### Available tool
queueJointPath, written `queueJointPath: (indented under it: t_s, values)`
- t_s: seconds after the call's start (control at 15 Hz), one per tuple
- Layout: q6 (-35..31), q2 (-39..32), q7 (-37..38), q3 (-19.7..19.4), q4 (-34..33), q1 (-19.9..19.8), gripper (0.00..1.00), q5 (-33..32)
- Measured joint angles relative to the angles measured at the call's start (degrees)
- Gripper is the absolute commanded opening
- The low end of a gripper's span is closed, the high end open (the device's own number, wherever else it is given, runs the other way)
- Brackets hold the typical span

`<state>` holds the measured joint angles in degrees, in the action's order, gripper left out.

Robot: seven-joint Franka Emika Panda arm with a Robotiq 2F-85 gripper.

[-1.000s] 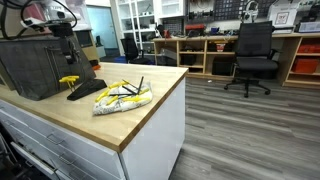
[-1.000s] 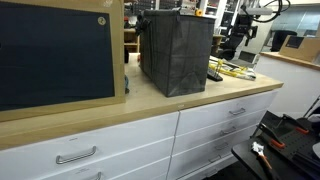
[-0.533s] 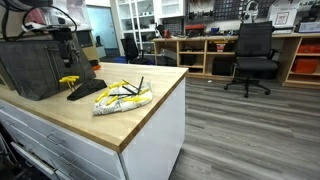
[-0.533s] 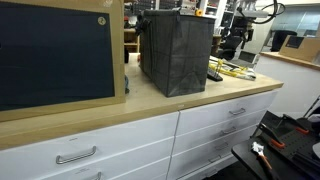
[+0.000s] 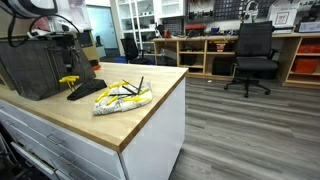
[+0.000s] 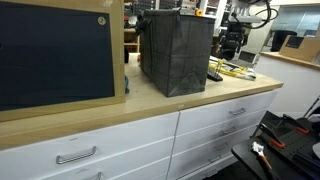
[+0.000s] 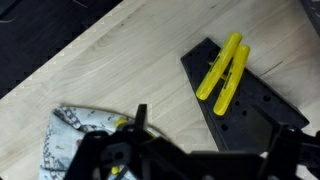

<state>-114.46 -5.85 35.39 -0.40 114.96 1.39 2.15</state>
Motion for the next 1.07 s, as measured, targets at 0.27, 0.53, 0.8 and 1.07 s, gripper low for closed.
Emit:
queueJointPath:
  t_s: [0.27, 0.53, 0.8, 1.07]
  values:
    - [-0.71, -1.83, 0.07, 0.14, -1.25, 0.85, 1.00, 2.01]
    - [-1.65, -3.50, 0.38, 0.47, -1.81, 1.60, 1.00, 3.33]
    - [-2.43, -4.76, 1.01, 0.55, -2.06, 2.04, 0.89, 3.76]
    - [-2.56, -5.34, 1.02, 0.61, -2.40, 2.22, 0.56, 3.87]
